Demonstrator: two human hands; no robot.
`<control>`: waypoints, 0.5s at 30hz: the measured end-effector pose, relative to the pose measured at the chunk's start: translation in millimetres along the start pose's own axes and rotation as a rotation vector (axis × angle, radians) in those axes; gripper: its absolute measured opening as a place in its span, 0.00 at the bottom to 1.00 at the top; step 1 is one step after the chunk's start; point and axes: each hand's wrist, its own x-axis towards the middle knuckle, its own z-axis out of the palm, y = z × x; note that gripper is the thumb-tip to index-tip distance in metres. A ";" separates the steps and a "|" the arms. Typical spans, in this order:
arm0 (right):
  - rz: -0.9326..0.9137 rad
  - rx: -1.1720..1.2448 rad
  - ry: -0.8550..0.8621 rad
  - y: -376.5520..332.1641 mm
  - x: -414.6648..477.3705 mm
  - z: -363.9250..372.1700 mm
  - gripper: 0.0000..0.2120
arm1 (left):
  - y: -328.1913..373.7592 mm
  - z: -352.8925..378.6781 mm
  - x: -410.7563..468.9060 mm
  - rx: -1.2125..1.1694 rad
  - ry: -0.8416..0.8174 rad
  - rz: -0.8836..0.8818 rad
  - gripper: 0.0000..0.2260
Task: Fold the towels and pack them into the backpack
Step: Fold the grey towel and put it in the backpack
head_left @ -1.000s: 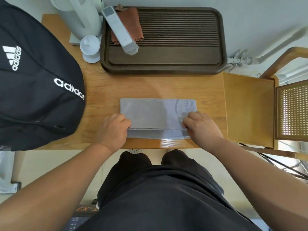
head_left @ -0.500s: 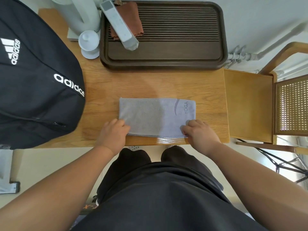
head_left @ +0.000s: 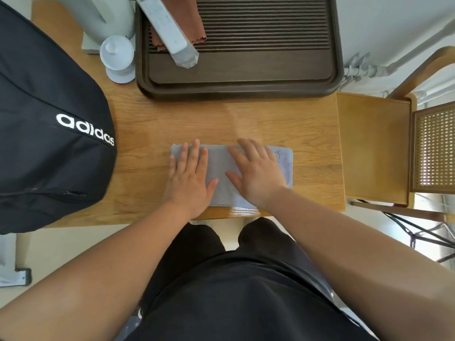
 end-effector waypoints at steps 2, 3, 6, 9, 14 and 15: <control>0.065 -0.114 -0.123 -2.8 6.5 14.4 0.36 | -5.5 8.7 8.5 -0.002 -0.004 -0.011 0.37; 0.090 -0.155 -0.153 0.3 4.9 23.1 0.38 | -9.0 12.1 11.6 0.001 0.001 -0.007 0.38; 0.157 -0.169 -0.115 14.1 -8.7 40.8 0.41 | -18.1 21.3 16.2 0.027 0.028 0.027 0.41; 0.207 -0.154 -0.082 23.5 -15.8 45.7 0.44 | -22.6 24.9 18.6 0.039 0.040 0.052 0.41; 0.206 -0.160 -0.073 25.5 -14.2 42.9 0.47 | -25.1 23.9 19.9 0.044 0.019 0.061 0.42; 0.204 -0.166 -0.083 25.7 -14.5 42.6 0.47 | -25.4 22.6 19.6 0.038 0.009 0.066 0.42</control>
